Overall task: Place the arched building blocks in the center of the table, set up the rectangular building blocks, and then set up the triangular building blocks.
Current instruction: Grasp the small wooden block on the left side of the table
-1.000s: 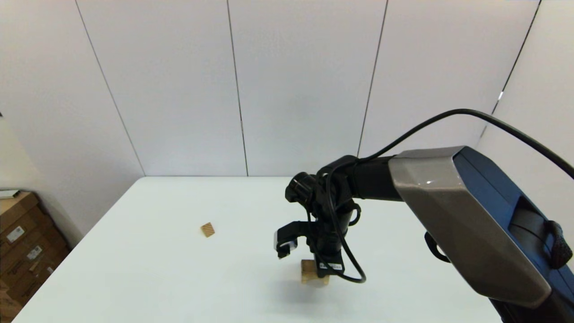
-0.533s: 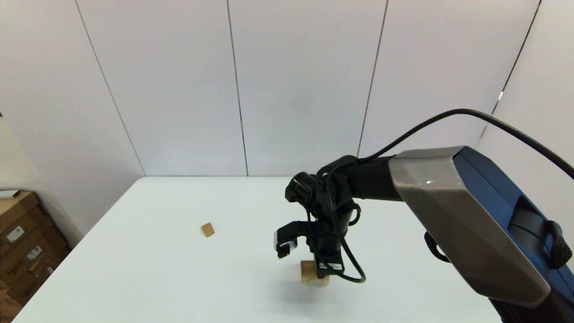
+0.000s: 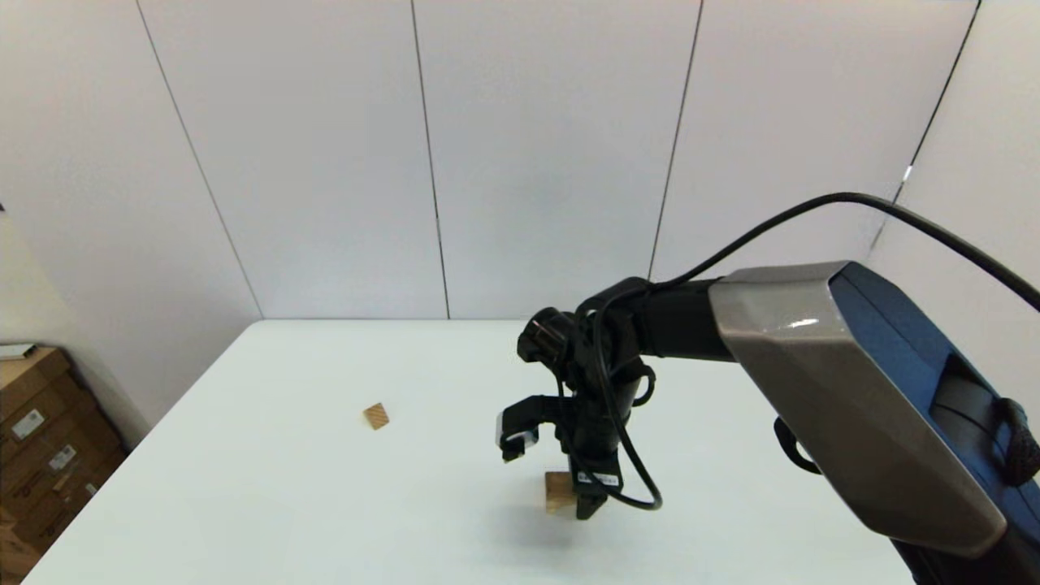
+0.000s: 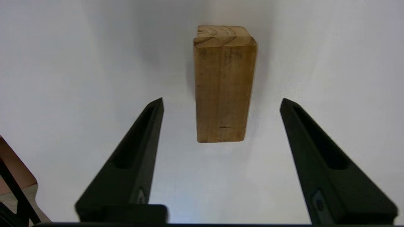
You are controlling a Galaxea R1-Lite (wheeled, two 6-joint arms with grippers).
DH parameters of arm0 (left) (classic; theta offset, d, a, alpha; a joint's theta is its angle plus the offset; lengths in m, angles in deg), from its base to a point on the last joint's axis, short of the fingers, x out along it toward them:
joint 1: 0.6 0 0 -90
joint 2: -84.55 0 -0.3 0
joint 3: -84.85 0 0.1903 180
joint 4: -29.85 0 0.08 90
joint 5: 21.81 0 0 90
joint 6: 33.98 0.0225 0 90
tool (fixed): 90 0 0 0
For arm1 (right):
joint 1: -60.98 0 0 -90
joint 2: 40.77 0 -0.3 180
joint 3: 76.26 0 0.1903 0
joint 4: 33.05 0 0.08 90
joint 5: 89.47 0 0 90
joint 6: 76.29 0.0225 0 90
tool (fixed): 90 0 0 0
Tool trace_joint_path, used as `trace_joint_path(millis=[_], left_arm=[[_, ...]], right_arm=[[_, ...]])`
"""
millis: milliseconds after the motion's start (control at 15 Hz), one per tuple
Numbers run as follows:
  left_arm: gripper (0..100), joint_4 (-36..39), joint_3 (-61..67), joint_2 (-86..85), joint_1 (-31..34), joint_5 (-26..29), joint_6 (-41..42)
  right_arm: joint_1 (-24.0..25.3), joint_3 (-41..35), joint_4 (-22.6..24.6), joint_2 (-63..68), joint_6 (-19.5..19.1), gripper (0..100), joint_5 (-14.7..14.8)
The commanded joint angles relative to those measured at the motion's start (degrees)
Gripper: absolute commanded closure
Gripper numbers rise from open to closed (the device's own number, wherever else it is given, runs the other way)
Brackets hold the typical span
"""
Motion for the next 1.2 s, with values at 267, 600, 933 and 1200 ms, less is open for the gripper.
trace_joint_path(millis=[267, 600, 933, 1200], left_arm=[[0, 0.0, 0.0, 0.0, 0.0, 0.0, 0.0], [0, 0.0, 0.0, 0.0, 0.0, 0.0, 0.0], [0, 0.0, 0.0, 0.0, 0.0, 0.0, 0.0], [0, 0.0, 0.0, 0.0, 0.0, 0.0, 0.0]], right_arm=[[-3.5, -1.9, -8.5, -23.7, 3.0, 0, -0.3], [-6.5, -16.8, -10.4, -49.9, 5.3, 0, -0.1], [-17.3, -41.2, -10.1, -76.1, 7.3, 0, -0.7], [-24.6, -55.1, -9.6, -90.3, 7.3, 0, -2.8]])
